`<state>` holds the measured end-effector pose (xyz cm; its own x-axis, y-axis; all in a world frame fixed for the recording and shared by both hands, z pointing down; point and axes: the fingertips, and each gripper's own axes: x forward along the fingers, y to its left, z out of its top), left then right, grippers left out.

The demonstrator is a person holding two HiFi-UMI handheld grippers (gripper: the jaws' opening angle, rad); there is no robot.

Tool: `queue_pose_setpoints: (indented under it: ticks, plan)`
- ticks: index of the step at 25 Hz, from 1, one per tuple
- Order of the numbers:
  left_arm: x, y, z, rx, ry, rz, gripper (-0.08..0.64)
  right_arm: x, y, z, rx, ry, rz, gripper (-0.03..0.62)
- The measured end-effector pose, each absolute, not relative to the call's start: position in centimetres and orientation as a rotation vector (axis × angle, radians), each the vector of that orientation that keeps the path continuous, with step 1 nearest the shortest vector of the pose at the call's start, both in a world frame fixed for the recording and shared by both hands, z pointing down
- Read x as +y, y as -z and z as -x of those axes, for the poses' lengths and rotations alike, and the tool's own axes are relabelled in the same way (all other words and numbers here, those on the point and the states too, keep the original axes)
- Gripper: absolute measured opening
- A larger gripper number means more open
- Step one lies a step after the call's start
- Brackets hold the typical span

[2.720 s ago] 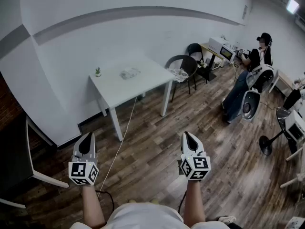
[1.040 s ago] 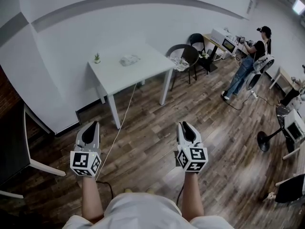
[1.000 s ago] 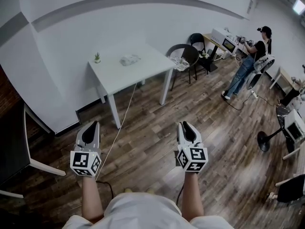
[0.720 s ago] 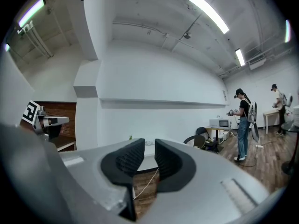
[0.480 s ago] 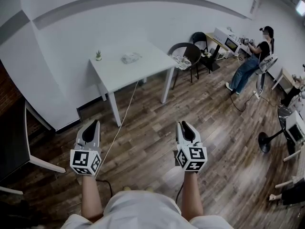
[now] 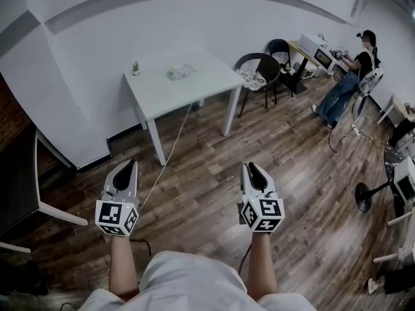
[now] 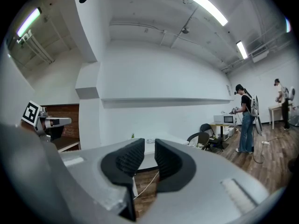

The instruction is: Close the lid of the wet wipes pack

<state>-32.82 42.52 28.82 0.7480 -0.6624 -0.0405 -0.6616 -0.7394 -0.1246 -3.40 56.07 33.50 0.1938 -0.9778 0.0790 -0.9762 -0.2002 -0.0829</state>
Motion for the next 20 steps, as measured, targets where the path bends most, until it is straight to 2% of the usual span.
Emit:
queue_pose_setpoints:
  ticks: [10,20]
  plan:
    - [39.3,-30.5,30.0,1.052,0.046,2.838,0.006,51.9,-35.1,1.5,2.002,0.219,2.379,0.074]
    - [27.9,-32.0,26.7,1.005,0.027,2.889,0.006,41.2,-35.5,-1.3,2.005,0.228,2.426,0.074]
